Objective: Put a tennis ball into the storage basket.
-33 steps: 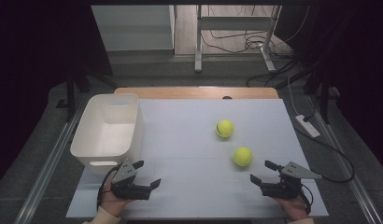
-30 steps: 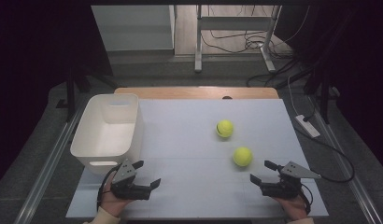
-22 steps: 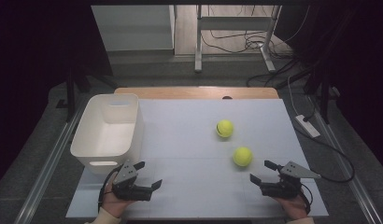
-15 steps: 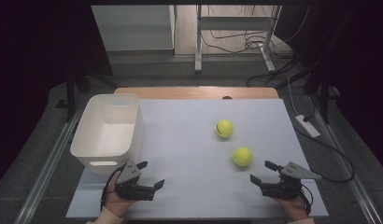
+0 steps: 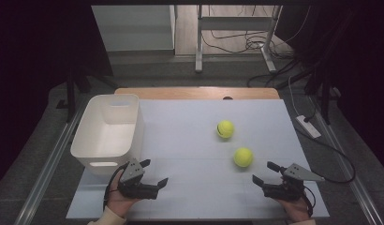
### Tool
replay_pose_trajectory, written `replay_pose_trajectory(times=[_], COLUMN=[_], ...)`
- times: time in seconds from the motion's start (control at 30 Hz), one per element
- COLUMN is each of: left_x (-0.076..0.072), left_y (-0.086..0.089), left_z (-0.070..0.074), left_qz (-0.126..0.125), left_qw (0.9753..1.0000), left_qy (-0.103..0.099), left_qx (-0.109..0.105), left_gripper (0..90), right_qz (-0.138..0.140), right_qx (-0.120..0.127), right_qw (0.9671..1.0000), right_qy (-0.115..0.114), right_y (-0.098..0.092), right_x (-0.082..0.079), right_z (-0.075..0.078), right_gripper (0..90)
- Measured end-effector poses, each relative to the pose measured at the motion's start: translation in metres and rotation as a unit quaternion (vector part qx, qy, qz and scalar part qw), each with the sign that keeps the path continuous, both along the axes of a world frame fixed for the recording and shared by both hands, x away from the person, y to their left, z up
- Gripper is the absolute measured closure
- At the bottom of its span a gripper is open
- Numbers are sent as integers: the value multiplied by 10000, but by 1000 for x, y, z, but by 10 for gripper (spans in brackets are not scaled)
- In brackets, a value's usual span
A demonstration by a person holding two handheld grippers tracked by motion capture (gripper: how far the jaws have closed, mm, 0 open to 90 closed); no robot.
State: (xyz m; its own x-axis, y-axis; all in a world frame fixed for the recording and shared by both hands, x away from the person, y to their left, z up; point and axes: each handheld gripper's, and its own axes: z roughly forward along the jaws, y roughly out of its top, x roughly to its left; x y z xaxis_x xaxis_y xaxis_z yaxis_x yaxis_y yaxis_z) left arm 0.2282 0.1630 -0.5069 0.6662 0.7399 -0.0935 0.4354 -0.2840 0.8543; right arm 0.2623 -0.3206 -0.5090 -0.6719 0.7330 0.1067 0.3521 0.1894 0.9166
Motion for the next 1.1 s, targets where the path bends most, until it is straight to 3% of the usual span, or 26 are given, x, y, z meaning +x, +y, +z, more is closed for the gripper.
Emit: replay_pose_trajectory(times=[0.37,1.1], left_x=[3,20], left_y=[-7,-33], left_z=[3,23], left_qz=[-19,-154], left_qw=[9999,9999], left_qy=[132,27], left_qx=[54,17], left_gripper=[76,75], right_qz=[68,69], right_qx=[-87,-8], right_qw=[9999,10000], right_qy=[-9,-47], right_y=[3,1], right_x=[1,0], right_z=[0,1], right_gripper=[141,141])
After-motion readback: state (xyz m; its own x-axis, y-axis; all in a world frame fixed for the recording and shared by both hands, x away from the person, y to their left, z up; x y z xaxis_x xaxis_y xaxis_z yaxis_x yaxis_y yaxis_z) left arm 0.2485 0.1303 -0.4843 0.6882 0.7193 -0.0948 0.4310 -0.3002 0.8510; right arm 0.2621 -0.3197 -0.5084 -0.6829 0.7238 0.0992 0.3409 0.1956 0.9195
